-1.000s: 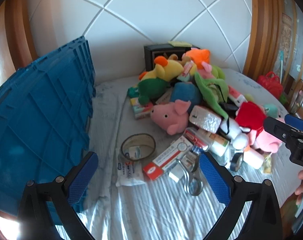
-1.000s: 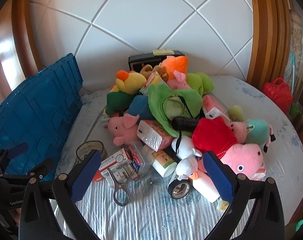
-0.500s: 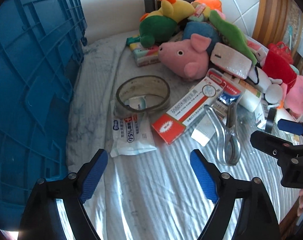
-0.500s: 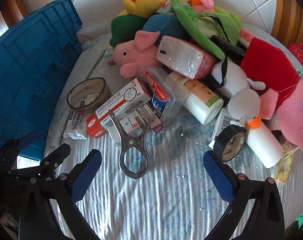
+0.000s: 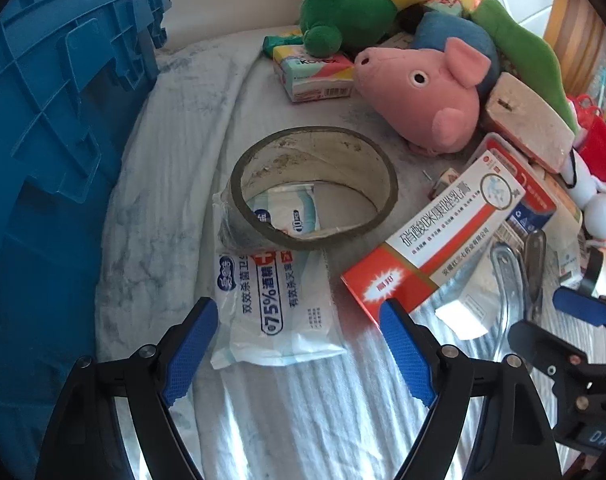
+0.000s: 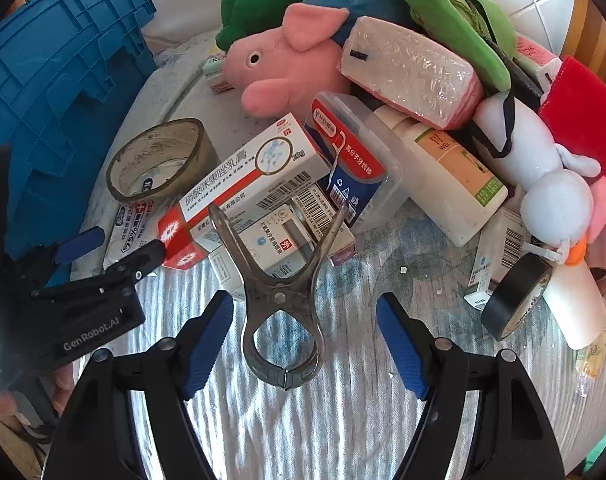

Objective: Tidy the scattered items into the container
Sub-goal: 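Grasp the metal spring clip with right tool, then grasp the white alcohol wipes packet with left tool while right holds the clip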

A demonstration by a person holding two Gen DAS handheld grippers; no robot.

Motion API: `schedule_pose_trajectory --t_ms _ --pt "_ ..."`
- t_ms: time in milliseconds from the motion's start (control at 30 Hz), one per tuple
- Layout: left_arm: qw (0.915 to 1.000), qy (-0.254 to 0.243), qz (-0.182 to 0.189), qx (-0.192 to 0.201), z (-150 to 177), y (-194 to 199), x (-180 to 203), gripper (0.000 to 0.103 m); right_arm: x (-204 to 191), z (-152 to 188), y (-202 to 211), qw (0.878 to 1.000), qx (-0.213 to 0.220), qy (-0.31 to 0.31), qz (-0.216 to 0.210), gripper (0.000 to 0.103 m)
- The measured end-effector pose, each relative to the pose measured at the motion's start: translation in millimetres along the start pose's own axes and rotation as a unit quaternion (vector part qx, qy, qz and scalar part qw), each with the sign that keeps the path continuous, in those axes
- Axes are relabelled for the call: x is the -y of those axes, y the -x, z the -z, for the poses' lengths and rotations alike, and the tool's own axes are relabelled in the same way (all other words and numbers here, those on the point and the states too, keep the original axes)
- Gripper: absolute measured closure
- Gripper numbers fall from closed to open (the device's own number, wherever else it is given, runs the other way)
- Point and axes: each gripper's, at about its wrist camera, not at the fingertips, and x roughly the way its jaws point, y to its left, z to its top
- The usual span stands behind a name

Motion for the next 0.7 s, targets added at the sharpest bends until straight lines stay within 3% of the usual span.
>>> schedule_pose_trajectory --t_ms 167,233,267,400,533,600,700 --pt "0.9993 0.022 0.031 0.002 -8 -8 -10 0.019 -1 -2 -15 1.000 -0.018 0.000 -0.004 0.047" --pt "0.9991 0.023 0.034 0.002 -6 -7 -12 0.020 -2 -2 -17 1.000 -0.022 0.002 -0.002 0.060" --pt "0.9992 0.022 0.033 0.001 -3 -6 -13 0.021 -3 -2 -17 1.000 -0.022 0.004 0.003 0.062" --pt "0.9997 0.022 0.009 -0.009 6 -6 -18 0.044 0 -1 -15 1.000 -0.027 0.003 0.015 0.063" --pt "0.9994 0.029 0.012 -0.013 2 -10 -22 0.043 3 -1 -13 1.000 -0.025 0.002 0.016 0.063" --pt "0.9996 0.024 0.012 -0.011 -3 -14 -17 0.036 2 0 -13 1.000 -0.022 0.004 0.017 0.063" --pt "0.9997 0.016 0.000 -0.018 -4 -27 -11 0.033 4 0 -13 1.000 -0.019 0.005 0.021 0.062"
